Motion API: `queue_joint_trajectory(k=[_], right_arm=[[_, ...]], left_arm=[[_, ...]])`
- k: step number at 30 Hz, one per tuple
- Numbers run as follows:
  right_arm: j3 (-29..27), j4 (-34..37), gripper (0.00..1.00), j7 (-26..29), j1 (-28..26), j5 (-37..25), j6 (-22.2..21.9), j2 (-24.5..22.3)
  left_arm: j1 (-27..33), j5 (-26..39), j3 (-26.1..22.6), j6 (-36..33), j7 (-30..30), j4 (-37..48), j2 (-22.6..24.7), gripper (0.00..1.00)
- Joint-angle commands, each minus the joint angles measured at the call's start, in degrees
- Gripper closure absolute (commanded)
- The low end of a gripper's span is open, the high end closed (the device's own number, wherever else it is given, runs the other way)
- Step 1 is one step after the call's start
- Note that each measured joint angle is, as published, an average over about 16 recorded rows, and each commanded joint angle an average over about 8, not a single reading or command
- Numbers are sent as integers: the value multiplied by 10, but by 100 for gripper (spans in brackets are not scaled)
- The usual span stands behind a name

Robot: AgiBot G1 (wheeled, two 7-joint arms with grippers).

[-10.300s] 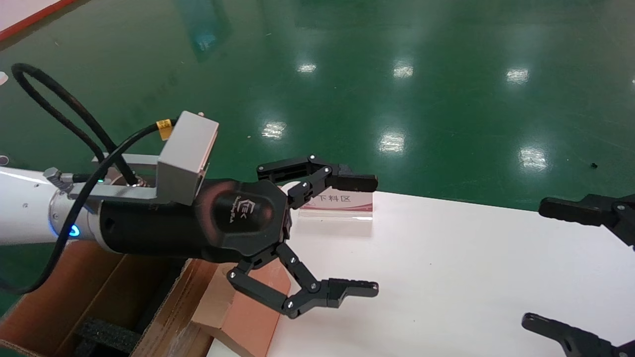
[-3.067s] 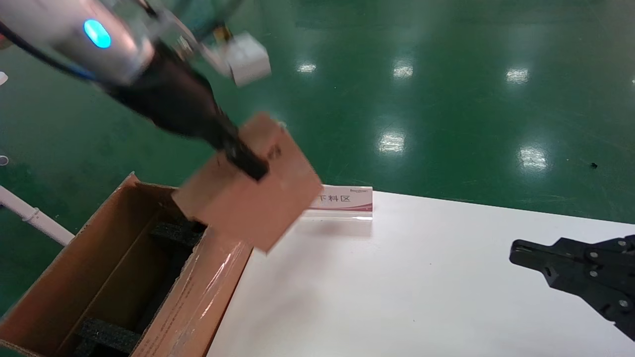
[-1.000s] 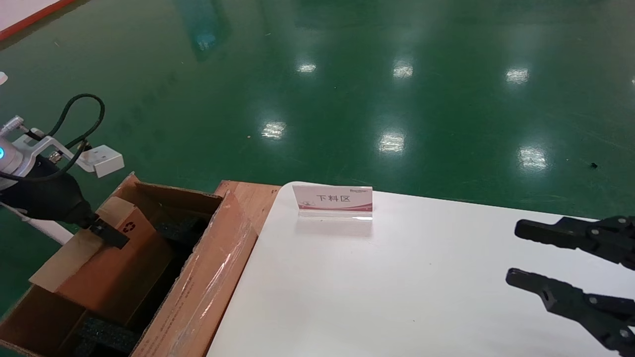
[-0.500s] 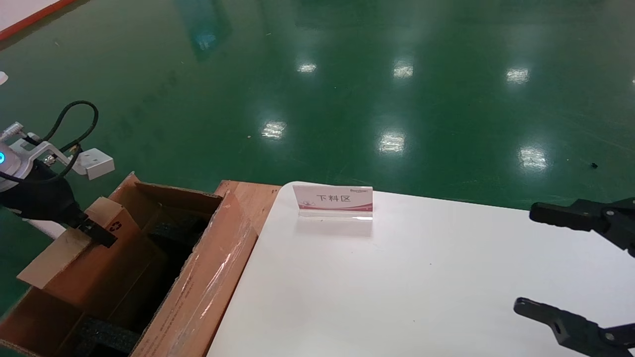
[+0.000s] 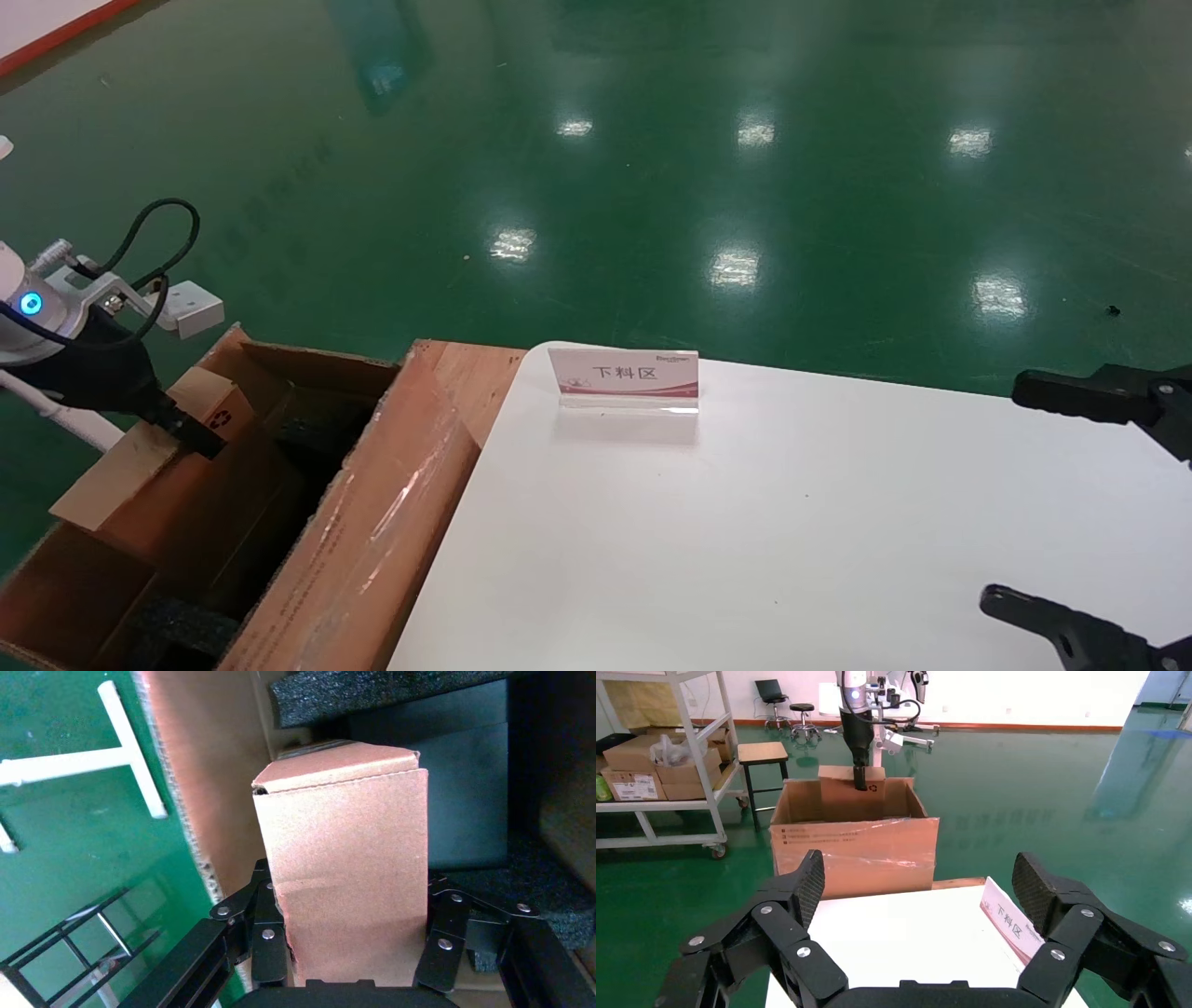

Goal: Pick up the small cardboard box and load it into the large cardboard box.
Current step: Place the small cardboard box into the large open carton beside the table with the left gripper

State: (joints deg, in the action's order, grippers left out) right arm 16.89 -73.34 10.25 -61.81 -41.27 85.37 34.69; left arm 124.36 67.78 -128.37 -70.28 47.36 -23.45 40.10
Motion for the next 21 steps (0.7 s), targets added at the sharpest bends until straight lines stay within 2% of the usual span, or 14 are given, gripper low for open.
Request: queue_joint_trajectory(k=[1,15,16,21], right_arm=[[0,0,0,0,0,0,0,0],[0,0,0,0,0,0,0,0],[1,0,0,0,0,0,0,0],[1,0,0,0,0,0,0,0]], left_arm=[[-10,-3,1,3,-5,10,2,100],[-67,-27,10,-5,-35,83,18,98],[-69,-28,10,-6,-36,86,19,91],[-78,-30,11,-12,-42,102,26,28]])
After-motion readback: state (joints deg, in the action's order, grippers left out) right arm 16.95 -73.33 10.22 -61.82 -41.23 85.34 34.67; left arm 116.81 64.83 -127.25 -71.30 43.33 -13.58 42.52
